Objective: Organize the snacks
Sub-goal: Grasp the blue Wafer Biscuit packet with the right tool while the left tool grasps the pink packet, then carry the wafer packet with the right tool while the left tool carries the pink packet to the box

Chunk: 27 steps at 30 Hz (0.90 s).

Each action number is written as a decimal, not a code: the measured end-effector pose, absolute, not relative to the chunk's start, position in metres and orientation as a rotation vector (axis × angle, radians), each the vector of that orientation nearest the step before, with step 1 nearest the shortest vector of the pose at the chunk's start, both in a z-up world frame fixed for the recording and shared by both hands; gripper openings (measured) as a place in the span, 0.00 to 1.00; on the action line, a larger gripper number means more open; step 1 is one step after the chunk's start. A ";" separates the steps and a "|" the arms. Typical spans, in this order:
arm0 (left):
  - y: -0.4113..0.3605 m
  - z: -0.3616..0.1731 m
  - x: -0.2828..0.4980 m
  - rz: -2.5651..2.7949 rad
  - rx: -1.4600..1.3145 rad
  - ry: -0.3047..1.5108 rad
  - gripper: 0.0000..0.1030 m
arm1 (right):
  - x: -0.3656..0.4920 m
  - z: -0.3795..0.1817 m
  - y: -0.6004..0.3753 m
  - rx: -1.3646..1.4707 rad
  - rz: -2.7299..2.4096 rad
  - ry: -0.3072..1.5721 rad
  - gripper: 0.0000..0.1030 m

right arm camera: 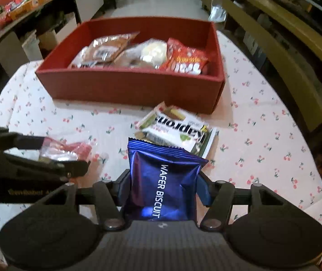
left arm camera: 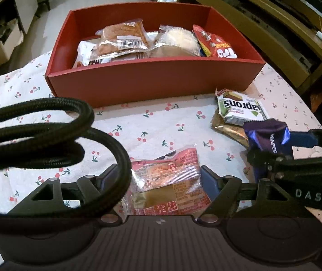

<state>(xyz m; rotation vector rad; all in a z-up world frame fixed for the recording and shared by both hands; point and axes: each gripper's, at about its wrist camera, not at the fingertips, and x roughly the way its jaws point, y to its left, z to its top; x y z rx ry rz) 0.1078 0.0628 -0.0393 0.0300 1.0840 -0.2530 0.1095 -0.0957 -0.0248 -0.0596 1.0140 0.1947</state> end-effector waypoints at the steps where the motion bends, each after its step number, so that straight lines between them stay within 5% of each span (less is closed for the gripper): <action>1: 0.063 -0.038 0.108 -0.253 0.026 1.081 0.78 | 0.110 -0.023 -0.096 -0.055 0.197 1.009 0.85; 27: 0.072 0.002 0.124 -0.250 -0.051 0.960 0.78 | 0.131 0.017 -0.098 -0.028 0.188 0.880 0.85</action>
